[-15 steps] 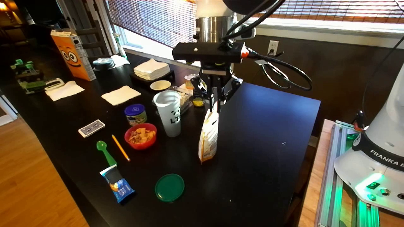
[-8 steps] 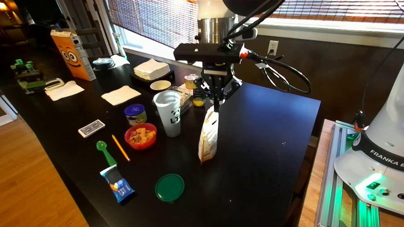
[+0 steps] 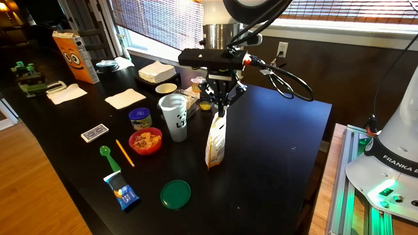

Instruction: Take one orange object out of the white and yellow packet.

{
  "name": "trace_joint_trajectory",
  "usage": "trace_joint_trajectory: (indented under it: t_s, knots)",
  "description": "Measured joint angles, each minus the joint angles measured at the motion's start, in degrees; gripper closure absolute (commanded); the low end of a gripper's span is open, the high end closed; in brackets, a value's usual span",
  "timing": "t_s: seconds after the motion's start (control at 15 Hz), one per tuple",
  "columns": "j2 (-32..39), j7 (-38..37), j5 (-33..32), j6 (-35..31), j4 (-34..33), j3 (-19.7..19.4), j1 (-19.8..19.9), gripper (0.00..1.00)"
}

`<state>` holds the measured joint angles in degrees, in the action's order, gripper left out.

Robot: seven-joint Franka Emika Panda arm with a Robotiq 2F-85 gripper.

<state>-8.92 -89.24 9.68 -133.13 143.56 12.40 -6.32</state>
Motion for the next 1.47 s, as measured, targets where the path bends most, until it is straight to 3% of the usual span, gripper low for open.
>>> trace_joint_trajectory:
  t_s: [1.47]
  knots:
    - [2.8, 0.6, 0.0, -2.2, -1.4, -1.4, 0.0, 1.00]
